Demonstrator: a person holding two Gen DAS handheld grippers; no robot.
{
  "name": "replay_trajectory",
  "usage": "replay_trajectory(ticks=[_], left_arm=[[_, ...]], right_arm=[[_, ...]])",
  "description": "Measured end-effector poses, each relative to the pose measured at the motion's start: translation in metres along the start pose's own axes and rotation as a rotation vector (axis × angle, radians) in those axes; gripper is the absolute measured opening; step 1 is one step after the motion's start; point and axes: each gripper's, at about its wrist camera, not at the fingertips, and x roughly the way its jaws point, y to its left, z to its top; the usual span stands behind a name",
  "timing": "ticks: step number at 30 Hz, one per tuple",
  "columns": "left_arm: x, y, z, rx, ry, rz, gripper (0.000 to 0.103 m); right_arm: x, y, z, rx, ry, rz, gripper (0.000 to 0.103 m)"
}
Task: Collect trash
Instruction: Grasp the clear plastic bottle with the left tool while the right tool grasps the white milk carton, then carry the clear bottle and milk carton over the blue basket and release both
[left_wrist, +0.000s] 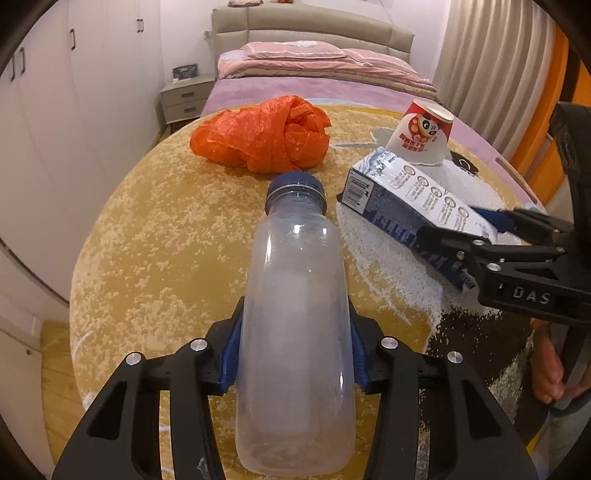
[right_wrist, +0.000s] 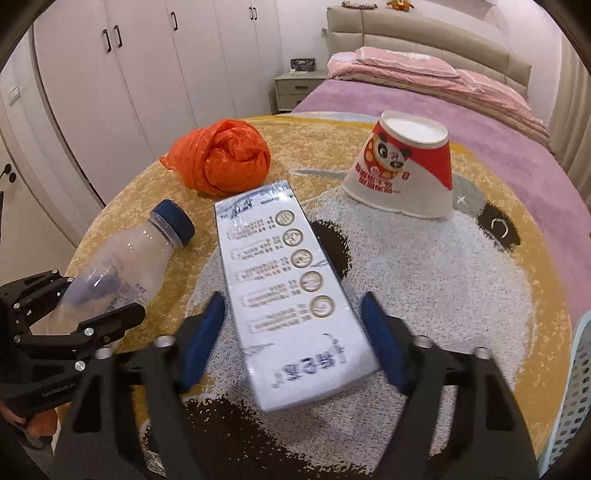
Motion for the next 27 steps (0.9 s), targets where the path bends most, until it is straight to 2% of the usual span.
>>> replay_trajectory(ticks=[2, 11, 18, 27], left_arm=[[-0.002, -0.001, 0.000, -0.003, -0.006, -0.004, 0.045], [-0.012, -0.022, 0.001, 0.024, -0.055, -0.042, 0.045], [-0.022, -0.057, 0.003, 0.086, -0.103, -0.124, 0.045], [-0.027, -0.120, 0.019, 0.163, -0.142, -0.233, 0.045]], right_arm=[[-0.001, 0.000, -0.002, -0.004, -0.004, 0.004, 0.053], [-0.034, -0.011, -0.023, 0.048, -0.065, 0.001, 0.052], [-0.078, -0.052, -0.044, 0.148, -0.144, -0.016, 0.052], [-0.138, -0.112, -0.073, 0.264, -0.242, -0.131, 0.052]])
